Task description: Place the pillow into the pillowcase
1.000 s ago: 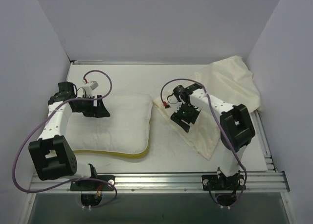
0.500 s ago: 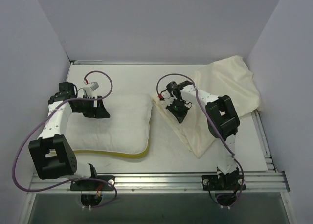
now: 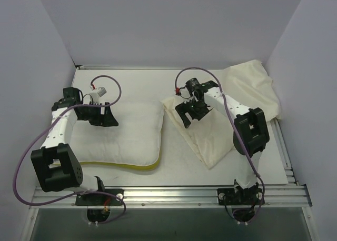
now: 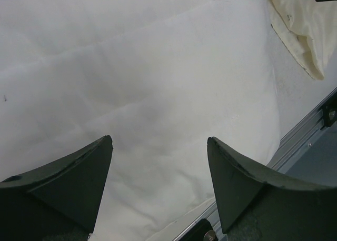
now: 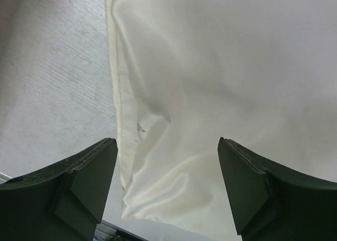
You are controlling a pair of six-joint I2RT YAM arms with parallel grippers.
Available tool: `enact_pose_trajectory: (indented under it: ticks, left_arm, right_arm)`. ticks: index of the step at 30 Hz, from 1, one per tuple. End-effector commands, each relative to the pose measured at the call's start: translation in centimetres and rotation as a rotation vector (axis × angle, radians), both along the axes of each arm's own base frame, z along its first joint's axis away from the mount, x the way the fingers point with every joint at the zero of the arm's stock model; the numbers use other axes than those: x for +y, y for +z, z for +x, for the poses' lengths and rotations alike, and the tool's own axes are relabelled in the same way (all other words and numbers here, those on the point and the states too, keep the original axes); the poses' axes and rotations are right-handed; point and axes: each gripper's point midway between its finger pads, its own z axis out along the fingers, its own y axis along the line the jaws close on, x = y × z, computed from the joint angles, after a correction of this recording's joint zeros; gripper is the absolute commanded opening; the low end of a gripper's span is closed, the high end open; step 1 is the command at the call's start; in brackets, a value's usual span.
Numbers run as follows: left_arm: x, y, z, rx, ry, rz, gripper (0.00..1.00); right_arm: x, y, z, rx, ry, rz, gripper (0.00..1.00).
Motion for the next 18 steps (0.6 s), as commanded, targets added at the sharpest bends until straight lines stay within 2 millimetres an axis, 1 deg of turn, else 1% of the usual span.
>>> enact_pose_trajectory:
  ticks: [1, 2, 4, 5, 6, 8, 9, 10, 13, 14, 16, 17, 18]
  left_arm:
    - [-0.3, 1.6, 1.0, -0.047, -0.018, -0.029, 0.82]
    - [-0.2, 1.6, 1.0, -0.045, -0.016, -0.028, 0.82]
    - [-0.2, 1.7, 1.1, -0.048, -0.011, -0.025, 0.85]
    - [-0.2, 1.8, 1.1, -0.049, -0.01, -0.023, 0.92]
    - [-0.2, 1.7, 1.1, -0.047, -0.009, -0.024, 0.93]
    - [-0.2, 1.6, 1.0, -0.042, -0.009, -0.029, 0.94]
    - [-0.2, 1.6, 0.9, -0.042, -0.01, -0.026, 0.96]
    - [-0.2, 1.6, 1.0, -0.047, -0.014, -0.027, 0.97]
    - [-0.2, 1.6, 0.8, -0.062, -0.029, -0.015, 0.97]
    - [-0.1, 1.6, 0.8, -0.067, -0.031, -0.007, 0.98]
    - [0.1, 1.4, 0.9, -0.079, -0.043, 0.014, 0.97]
    - [0.4, 1.3, 0.9, -0.082, -0.044, 0.03, 0.97]
    - [0.5, 1.3, 1.0, -0.091, -0.05, 0.043, 0.98]
  right_arm:
    - [0.9, -1.0, -2.2, 0.056, -0.02, -0.028, 0.79]
    - [0.8, -1.5, -2.3, 0.056, -0.028, -0.043, 0.79]
    - [1.0, -2.5, -1.9, 0.051, -0.049, -0.053, 0.76]
    - [0.8, -3.1, -2.1, 0.058, -0.052, -0.06, 0.74]
    - [1.0, -3.6, -1.6, 0.037, -0.058, -0.06, 0.72]
    - [0.3, -4.2, -1.0, 0.012, -0.078, -0.105, 0.68]
    - [0.2, -4.6, -0.6, 0.001, -0.084, -0.117, 0.65]
    - [-0.2, -4.8, -0.3, -0.011, -0.092, -0.143, 0.63]
    - [-0.3, -5.5, 0.1, -0.017, -0.097, -0.157, 0.56]
    - [-0.1, -5.7, 0.1, -0.012, -0.095, -0.152, 0.51]
    - [-0.1, -6.2, -0.1, 0.004, -0.094, -0.152, 0.46]
    - [0.1, -6.3, -0.3, 0.012, -0.092, -0.143, 0.37]
    - [0.1, -6.5, -0.5, 0.023, -0.088, -0.14, 0.31]
